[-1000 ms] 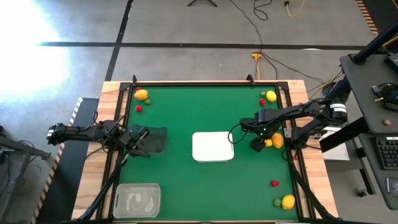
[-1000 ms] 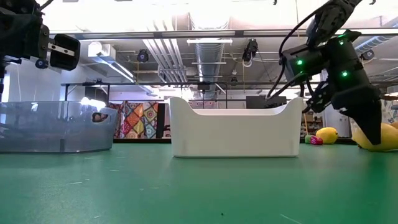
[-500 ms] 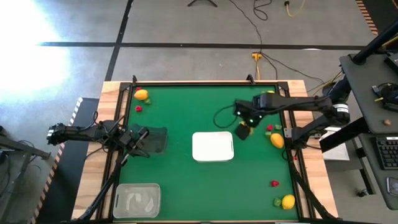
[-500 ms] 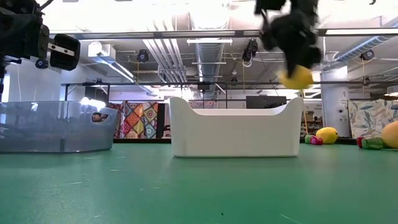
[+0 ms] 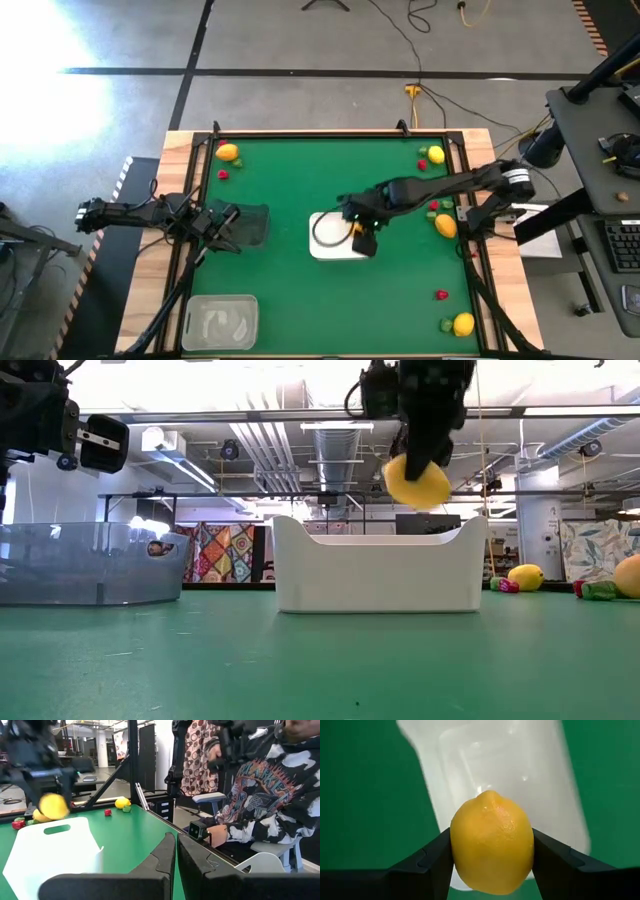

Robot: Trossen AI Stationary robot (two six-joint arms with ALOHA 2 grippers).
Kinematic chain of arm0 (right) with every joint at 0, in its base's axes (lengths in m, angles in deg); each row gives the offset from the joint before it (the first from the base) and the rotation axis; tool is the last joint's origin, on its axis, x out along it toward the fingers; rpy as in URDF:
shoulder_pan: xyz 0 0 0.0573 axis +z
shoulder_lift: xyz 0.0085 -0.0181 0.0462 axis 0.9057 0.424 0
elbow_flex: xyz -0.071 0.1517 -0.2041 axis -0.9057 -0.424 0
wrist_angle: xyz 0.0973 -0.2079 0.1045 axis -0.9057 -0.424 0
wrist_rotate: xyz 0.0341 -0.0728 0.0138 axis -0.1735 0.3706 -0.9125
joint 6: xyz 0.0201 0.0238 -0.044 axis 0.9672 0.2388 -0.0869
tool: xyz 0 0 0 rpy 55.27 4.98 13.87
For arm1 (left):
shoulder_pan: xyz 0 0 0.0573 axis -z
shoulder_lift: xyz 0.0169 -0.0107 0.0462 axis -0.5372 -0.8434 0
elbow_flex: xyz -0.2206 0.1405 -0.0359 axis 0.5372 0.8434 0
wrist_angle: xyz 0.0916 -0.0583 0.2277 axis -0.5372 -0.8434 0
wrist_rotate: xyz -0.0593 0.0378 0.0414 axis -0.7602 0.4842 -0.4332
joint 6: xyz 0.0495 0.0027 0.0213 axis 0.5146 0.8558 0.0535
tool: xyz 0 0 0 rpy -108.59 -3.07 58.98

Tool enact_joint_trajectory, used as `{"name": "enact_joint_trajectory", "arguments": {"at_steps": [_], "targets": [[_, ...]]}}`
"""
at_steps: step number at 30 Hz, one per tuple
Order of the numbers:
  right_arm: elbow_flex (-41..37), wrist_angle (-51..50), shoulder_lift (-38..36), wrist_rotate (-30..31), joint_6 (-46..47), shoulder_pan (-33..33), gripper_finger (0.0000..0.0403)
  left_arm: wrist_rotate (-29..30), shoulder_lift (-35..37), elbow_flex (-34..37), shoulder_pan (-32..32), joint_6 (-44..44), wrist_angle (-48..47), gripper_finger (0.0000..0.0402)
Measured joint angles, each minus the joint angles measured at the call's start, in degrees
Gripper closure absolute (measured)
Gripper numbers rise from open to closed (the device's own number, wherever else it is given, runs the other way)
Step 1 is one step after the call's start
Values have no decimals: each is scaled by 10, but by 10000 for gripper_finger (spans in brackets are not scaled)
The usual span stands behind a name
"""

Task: Sort produce into baskets
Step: Put the yellow lemon into the white bin

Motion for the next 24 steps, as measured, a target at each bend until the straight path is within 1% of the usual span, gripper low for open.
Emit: {"name": "enact_joint_trajectory", "arguments": {"at_steps": [6,10,13,16,24], "targets": [[0,37,64,3,-17,8,192,0,0,0,0,0,0,400],[0,68,93,33,-20,8,192,0,0,0,0,0,0,400],[0,84,108,37,-29,7,190,0,0,0,0,0,0,400],[0,87,120,47,-30,8,182,0,0,0,0,0,0,400],[-1,89,136,47,-35,7,152,0,0,0,0,0,0,400]]}}
